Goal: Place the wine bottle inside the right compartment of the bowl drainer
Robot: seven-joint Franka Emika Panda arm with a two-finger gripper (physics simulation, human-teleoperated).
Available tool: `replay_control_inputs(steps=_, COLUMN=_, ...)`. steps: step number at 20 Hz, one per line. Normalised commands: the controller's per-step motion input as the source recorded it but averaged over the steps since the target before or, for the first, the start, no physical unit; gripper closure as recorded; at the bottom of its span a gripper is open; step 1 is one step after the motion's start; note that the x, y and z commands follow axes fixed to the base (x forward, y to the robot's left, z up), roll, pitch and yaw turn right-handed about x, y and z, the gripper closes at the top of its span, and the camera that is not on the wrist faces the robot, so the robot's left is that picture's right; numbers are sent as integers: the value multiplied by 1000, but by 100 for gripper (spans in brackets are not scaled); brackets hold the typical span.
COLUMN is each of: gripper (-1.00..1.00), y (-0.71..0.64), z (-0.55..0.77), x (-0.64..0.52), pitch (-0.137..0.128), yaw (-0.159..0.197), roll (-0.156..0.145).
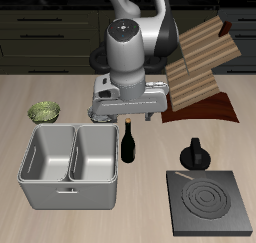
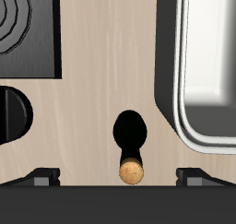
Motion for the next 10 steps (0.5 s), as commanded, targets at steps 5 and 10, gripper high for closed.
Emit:
replay_control_inputs(steps=5, gripper=-100, y=-26, z=-62, x=7, pitch=11, yaw=-12, roll=2)
replay_control_inputs(steps=10, gripper=-100, y=-41, z=-104, x=15, pitch=9, yaw=-6, roll=-1)
